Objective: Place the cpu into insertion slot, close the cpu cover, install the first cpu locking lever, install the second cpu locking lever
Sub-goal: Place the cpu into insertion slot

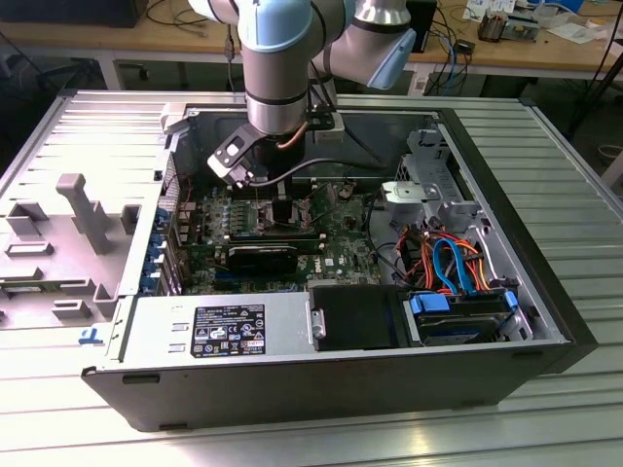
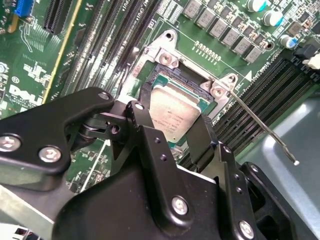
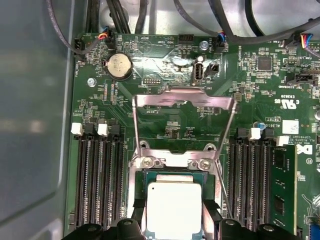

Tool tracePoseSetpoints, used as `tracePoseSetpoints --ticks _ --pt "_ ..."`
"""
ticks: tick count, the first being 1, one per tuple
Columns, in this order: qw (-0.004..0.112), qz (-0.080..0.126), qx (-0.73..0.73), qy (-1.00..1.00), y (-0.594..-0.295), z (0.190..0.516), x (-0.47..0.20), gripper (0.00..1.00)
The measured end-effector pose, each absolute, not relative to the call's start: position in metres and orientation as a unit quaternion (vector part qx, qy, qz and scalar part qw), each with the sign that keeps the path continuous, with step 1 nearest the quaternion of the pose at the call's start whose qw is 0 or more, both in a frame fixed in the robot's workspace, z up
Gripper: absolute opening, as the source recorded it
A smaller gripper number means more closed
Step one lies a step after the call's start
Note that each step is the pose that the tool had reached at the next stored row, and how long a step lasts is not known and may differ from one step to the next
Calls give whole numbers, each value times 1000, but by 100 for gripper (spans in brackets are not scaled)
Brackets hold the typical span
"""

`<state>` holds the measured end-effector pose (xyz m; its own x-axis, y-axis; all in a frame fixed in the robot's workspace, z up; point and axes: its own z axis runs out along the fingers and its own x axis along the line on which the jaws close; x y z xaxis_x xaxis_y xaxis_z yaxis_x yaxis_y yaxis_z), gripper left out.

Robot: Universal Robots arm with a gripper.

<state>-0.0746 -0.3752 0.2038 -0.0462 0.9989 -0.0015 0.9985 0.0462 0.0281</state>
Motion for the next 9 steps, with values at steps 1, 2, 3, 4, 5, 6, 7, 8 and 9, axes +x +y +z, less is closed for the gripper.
tracePoseSetpoints --ticks 1,2,3,4,5,6,7,8,9 --pt "10 10 690 723 -375 204 -75 54" --pt "10 10 691 723 -375 204 -75 54" --pt "10 10 691 723 -375 204 -76 54" --pt "10 10 691 723 -375 203 -77 54" --pt "10 10 691 723 -375 203 -77 54" --pt "10 10 691 723 -375 203 -77 54" --pt "10 10 691 723 -375 203 -77 54" --pt "10 10 691 723 -375 203 -77 54" --pt "10 10 691 723 -375 203 -77 54"
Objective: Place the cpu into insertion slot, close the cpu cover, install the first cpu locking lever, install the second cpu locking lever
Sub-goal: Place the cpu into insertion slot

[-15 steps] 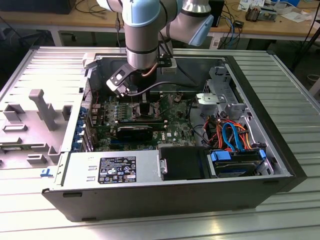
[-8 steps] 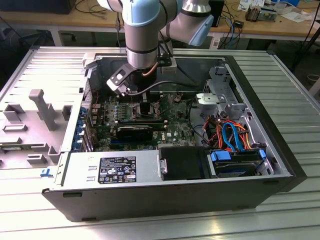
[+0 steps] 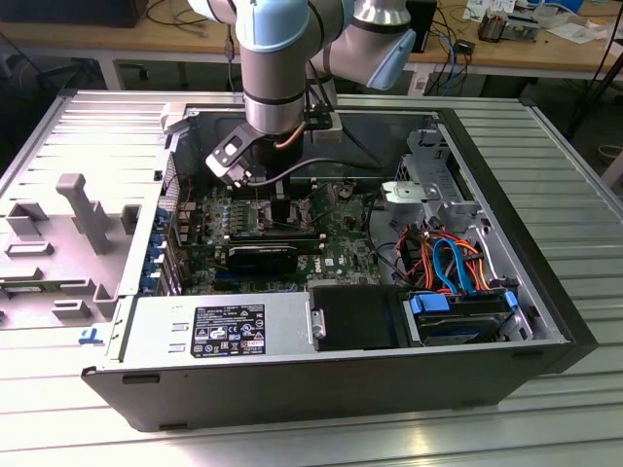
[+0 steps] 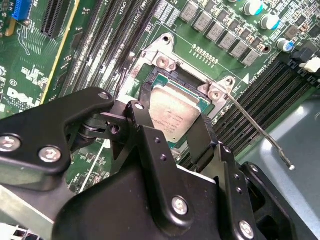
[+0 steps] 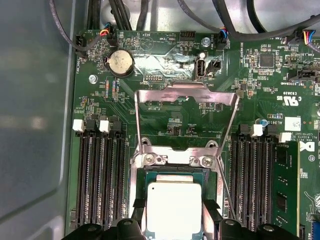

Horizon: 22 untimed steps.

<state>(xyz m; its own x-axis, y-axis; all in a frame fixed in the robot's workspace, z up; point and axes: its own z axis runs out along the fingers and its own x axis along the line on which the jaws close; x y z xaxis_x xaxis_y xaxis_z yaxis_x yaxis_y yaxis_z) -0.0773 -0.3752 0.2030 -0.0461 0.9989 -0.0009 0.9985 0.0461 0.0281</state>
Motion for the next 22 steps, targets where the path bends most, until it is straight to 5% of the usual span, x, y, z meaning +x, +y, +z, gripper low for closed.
tracePoseSetpoints --ticks 17,22 --pt "10 10 692 722 -374 199 -77 54" --pt "10 10 692 722 -374 199 -77 61"
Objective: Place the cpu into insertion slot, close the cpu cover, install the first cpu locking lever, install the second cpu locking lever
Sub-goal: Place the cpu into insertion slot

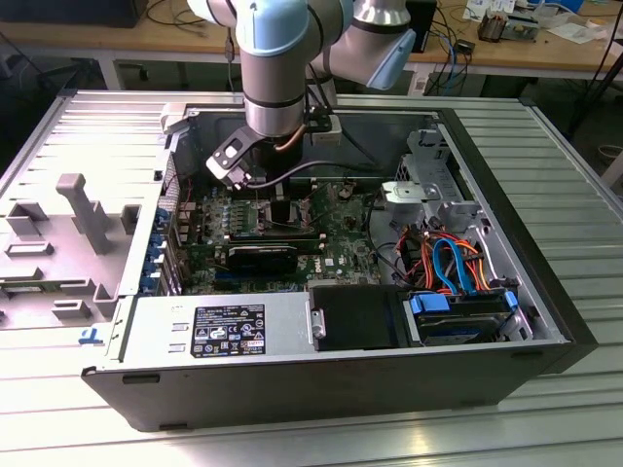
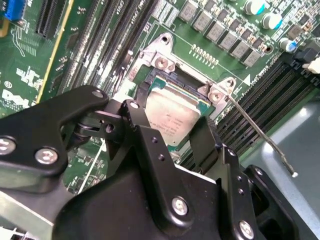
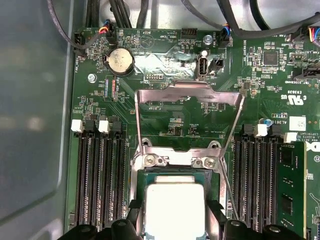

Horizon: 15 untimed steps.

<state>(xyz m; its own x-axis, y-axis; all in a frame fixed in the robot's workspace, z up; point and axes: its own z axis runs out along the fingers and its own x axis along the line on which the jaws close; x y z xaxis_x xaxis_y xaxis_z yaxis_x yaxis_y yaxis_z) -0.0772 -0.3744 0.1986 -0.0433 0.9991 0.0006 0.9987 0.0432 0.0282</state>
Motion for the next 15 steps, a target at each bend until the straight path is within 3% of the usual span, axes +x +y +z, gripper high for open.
tracePoseSetpoints --ticks 15 --pt "9 10 687 727 -376 201 -76 61"
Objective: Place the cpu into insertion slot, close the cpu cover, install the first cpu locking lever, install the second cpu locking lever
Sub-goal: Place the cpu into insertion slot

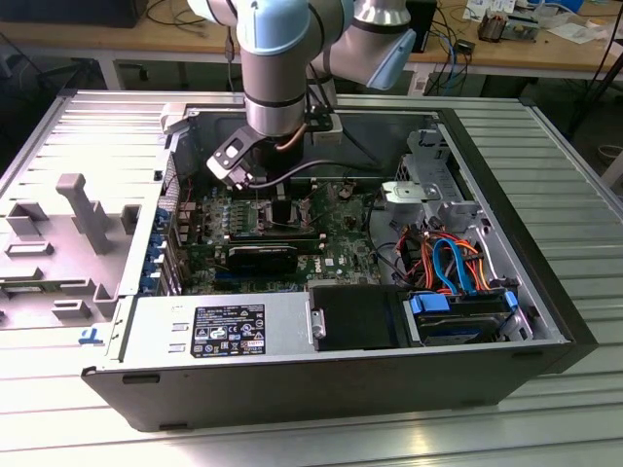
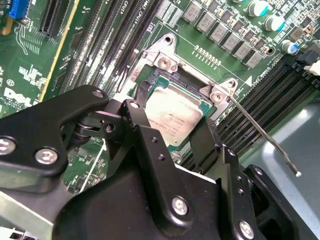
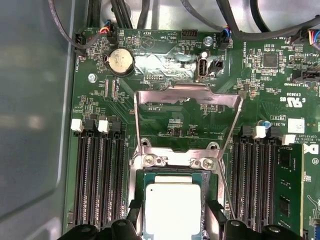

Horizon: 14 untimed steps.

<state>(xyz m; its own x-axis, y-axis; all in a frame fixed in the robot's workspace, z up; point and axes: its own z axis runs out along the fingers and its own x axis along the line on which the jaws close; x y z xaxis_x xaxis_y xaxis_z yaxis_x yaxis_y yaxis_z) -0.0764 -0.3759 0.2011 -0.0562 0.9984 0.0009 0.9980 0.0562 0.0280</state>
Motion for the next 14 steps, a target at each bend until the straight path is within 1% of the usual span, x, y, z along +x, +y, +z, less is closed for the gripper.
tracePoseSetpoints --ticks 14 --pt "8 9 687 726 -378 201 -68 61"
